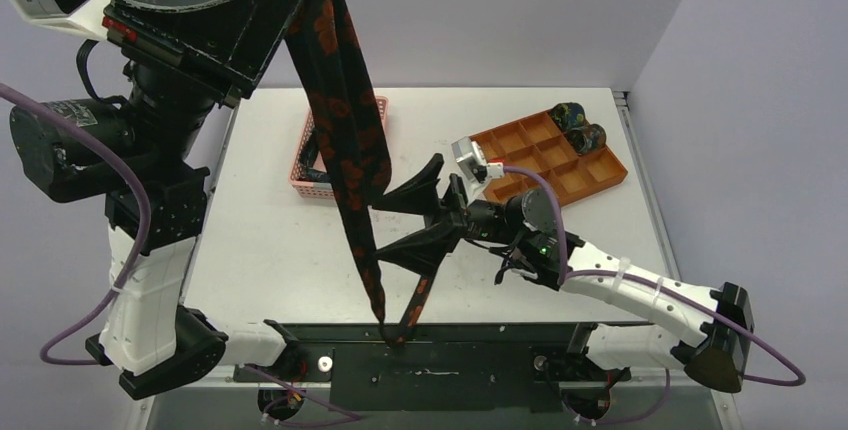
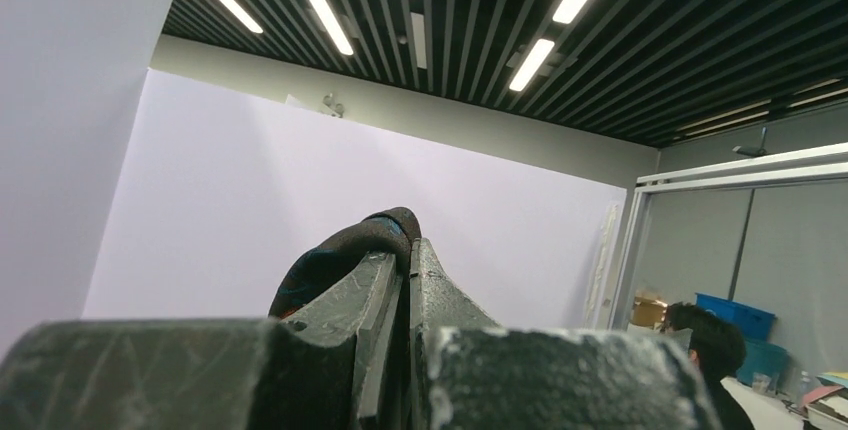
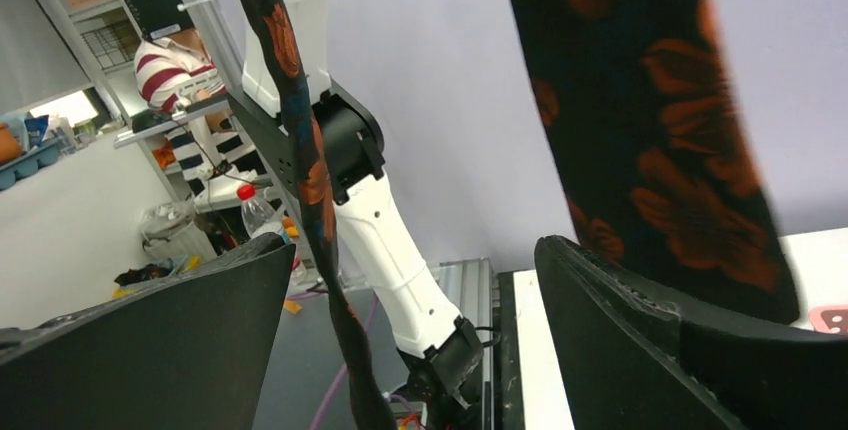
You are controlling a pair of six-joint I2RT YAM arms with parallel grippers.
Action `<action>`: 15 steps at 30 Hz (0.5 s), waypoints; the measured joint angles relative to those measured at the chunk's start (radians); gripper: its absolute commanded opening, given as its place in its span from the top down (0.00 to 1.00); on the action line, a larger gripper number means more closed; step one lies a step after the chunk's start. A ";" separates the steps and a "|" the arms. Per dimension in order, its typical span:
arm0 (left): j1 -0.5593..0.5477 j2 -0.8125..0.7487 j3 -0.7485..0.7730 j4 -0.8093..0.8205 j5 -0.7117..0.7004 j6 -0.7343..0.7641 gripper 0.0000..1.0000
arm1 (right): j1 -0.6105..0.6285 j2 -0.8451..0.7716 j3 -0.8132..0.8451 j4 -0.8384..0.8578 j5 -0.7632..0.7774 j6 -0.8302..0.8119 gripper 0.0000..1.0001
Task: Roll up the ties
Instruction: Flatten out the tie at the center of the board.
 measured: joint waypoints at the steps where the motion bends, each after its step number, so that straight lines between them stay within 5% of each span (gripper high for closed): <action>1: 0.000 -0.008 -0.013 -0.004 -0.002 0.009 1.00 | 0.005 0.012 0.006 -0.001 0.001 -0.004 0.22; 3: 0.000 -0.033 -0.049 -0.011 -0.005 0.035 1.00 | 0.019 0.035 0.010 -0.007 0.007 -0.024 0.54; 8: 0.000 -0.128 -0.195 -0.050 -0.032 0.135 1.00 | 0.037 0.032 0.002 -0.104 0.129 -0.104 0.93; 13: 0.000 -0.295 -0.460 -0.114 -0.116 0.286 1.00 | 0.028 -0.092 -0.053 -0.249 0.386 -0.221 0.94; 14: 0.000 -0.333 -0.529 -0.116 -0.135 0.317 1.00 | 0.023 -0.126 -0.064 -0.271 0.421 -0.241 0.85; 15: 0.000 -0.374 -0.601 -0.117 -0.153 0.346 1.00 | 0.021 -0.157 -0.073 -0.291 0.449 -0.261 0.65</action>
